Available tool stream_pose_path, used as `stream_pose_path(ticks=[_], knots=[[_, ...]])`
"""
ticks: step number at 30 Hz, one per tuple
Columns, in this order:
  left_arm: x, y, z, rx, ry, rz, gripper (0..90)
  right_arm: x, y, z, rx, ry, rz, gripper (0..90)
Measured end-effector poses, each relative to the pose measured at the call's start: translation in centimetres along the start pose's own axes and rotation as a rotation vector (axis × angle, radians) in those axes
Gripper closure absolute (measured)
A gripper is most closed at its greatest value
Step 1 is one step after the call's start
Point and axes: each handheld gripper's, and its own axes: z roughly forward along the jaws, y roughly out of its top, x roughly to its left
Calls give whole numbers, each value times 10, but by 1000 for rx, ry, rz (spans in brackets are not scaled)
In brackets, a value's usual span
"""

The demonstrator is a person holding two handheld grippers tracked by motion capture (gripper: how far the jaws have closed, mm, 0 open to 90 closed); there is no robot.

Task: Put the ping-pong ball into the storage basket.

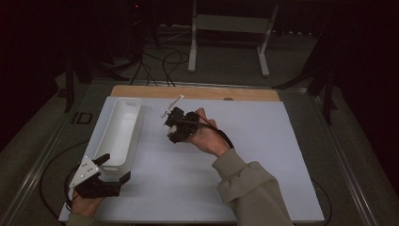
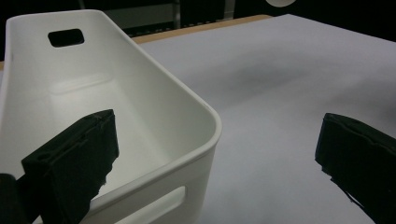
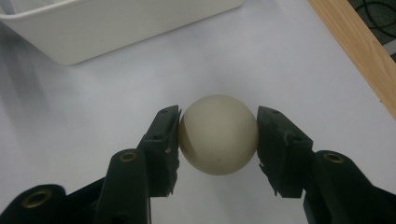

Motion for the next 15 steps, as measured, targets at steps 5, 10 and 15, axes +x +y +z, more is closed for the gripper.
stream_pose_path(ticks=[5, 10, 15], knots=[[0, 0, 0, 0, 0, 0, 1, 2, 2, 0, -3, 3, -3, 500], [0, 0, 0, 0, -1, 0, 1, 4, 5, 1, -5, 5, -7, 500], [0, 0, 0, 1, -1, 0, 1, 6, 7, 1, -8, 6, -13, 500]])
